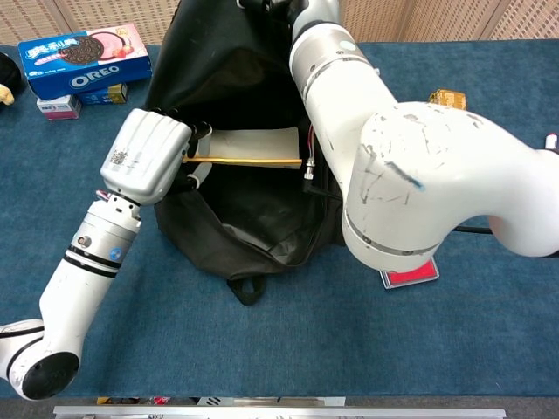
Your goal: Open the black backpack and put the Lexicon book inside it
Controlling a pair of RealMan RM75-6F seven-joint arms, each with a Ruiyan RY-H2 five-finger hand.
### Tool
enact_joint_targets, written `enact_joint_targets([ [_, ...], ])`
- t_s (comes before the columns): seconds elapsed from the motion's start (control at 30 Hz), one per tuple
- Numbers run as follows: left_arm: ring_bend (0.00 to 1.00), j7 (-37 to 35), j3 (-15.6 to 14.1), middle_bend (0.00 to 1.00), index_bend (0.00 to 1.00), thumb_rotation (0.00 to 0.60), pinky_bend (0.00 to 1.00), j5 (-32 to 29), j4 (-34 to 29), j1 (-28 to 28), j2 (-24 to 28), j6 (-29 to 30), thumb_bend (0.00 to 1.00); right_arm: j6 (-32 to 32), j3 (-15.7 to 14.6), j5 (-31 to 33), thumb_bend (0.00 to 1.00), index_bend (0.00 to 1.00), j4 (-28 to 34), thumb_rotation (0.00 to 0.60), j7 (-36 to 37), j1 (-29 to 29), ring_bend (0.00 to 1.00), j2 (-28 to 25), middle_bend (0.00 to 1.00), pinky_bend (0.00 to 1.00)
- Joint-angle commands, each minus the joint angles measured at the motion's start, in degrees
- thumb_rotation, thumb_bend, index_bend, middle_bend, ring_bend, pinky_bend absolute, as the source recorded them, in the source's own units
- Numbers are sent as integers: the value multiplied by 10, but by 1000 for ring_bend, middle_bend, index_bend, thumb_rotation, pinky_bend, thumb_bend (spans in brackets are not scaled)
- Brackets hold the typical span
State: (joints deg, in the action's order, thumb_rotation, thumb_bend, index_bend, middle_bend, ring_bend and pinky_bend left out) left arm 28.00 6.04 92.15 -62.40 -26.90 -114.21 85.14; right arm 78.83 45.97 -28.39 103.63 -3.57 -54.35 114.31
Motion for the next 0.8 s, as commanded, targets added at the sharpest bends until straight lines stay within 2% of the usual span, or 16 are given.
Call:
enact_joint_targets([
  [0.03, 498, 16, 11, 625, 627, 600, 541, -11, -13, -2, -7, -7, 340, 0, 1, 0, 794, 812, -1, 600, 1, 0, 543, 0, 710, 778],
  [0.43, 498, 32, 37, 625, 627, 600, 546, -32, 3, -22, -25, -30, 341, 0, 2, 1, 794, 812, 1, 600, 4, 3, 543, -1, 710, 778],
  [0.8, 497, 39, 29, 627, 631, 600, 548, -35, 27, -33, -49, -46, 340, -3, 3, 5, 794, 812, 1, 600, 6, 2, 543, 0, 710, 778],
])
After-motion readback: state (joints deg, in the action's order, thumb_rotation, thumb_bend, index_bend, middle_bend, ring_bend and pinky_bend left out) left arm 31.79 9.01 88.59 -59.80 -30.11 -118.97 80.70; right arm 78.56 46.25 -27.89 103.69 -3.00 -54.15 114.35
